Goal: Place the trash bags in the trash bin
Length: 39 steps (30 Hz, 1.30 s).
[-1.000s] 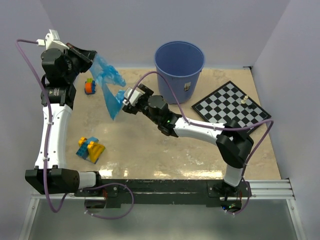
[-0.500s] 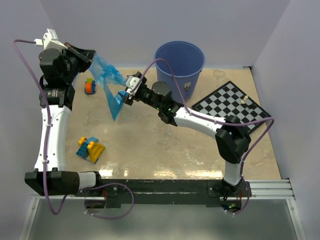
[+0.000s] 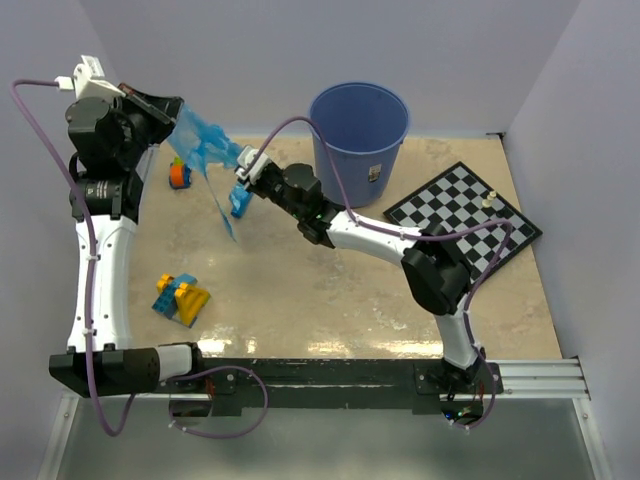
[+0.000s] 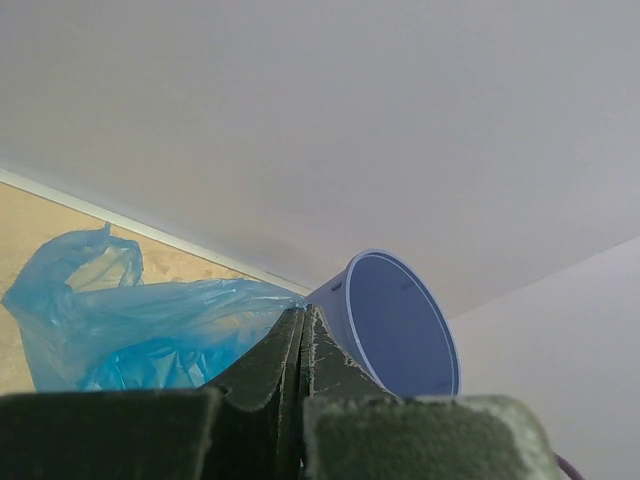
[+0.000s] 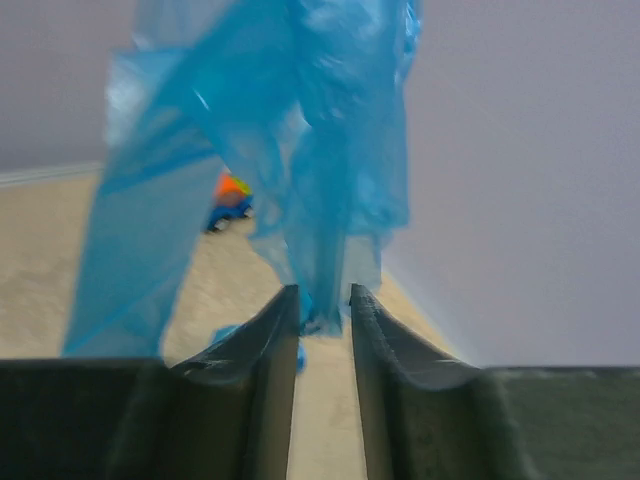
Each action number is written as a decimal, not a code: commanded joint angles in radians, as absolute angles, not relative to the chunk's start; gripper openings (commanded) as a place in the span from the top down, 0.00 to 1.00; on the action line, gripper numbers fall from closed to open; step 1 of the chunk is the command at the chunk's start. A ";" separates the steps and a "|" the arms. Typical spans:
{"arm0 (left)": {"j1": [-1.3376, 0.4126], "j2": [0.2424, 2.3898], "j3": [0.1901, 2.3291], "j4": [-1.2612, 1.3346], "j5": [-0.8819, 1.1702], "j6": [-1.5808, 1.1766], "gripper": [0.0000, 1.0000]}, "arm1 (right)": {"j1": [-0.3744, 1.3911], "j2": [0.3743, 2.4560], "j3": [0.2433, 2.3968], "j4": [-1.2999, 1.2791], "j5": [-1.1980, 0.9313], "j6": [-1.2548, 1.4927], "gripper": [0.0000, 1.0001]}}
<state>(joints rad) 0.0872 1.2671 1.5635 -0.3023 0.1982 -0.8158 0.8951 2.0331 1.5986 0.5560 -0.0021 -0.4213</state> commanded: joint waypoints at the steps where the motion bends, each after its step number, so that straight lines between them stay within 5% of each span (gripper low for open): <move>1: 0.123 1.224 1.562 -0.301 0.221 -0.787 1.00 | 0.882 2.013 1.640 0.623 0.107 -0.462 0.92; 2: 0.138 1.220 1.548 -0.299 0.221 -0.779 1.00 | 0.879 1.991 1.614 0.626 0.109 -0.488 1.00; 16: 0.245 1.203 1.414 -0.264 0.321 -0.720 1.00 | 0.778 1.540 1.036 0.623 0.046 -0.808 1.00; 32: 0.259 1.255 1.382 -0.178 0.397 -0.722 1.00 | 0.755 1.355 0.758 0.620 0.084 -1.012 1.00; 38: 0.264 1.293 1.356 -0.054 0.598 -0.738 1.00 | 0.755 1.302 0.690 0.582 0.092 -1.069 1.00; 39: 0.264 1.299 1.345 -0.017 0.645 -0.739 1.00 | 0.755 1.290 0.701 0.525 0.072 -1.054 0.90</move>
<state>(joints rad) 0.2535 1.2804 1.3708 -0.1776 0.4561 -0.7387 0.7586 1.3418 0.7078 0.5854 0.0700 -1.0168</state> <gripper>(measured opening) 0.011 0.007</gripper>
